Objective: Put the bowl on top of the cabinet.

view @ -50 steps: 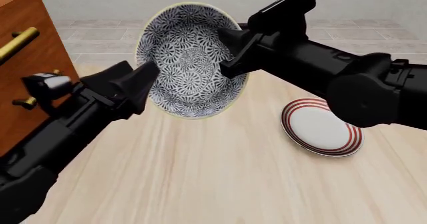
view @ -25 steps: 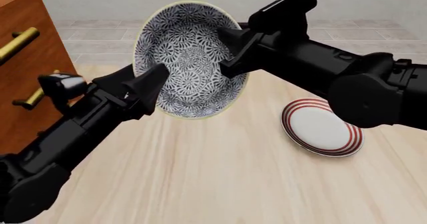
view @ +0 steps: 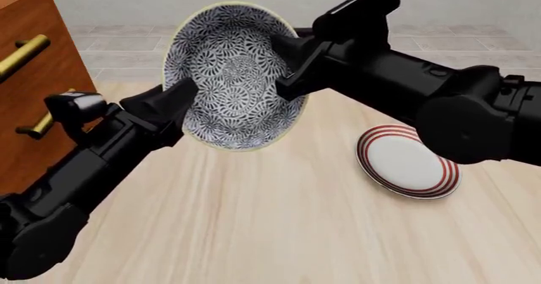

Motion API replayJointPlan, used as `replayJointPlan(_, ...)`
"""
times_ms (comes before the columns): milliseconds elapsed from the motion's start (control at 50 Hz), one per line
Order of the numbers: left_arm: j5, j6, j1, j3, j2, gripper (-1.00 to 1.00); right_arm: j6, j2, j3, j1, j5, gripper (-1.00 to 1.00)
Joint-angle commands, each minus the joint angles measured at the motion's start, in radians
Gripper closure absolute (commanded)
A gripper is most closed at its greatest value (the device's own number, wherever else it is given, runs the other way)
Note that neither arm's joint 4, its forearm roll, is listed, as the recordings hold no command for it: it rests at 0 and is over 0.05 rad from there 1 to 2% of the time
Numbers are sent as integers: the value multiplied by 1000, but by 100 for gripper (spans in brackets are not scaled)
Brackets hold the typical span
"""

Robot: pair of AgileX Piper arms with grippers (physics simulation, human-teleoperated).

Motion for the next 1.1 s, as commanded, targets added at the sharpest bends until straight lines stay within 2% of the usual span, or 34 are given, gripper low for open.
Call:
replayJointPlan(20, -13, 2, -2, 5, -4, 100, -5, -7, -3, -7, 2, 100)
replayJointPlan(40, -14, 1, -1, 6, -3, 100, -6, -8, -3, -7, 2, -100)
replayJointPlan(560, -17, -6, 15, -3, 2, 100, 18, -47, 28, 22, 17, -100)
replayJointPlan(800, 7, 9, 11, -26, -7, 100, -3, -92, 39, 36, 30, -100)
replayJointPlan(1100, 6, 12, 21, -25, -5, 100, 1, -119, 23, 77, 58, -100)
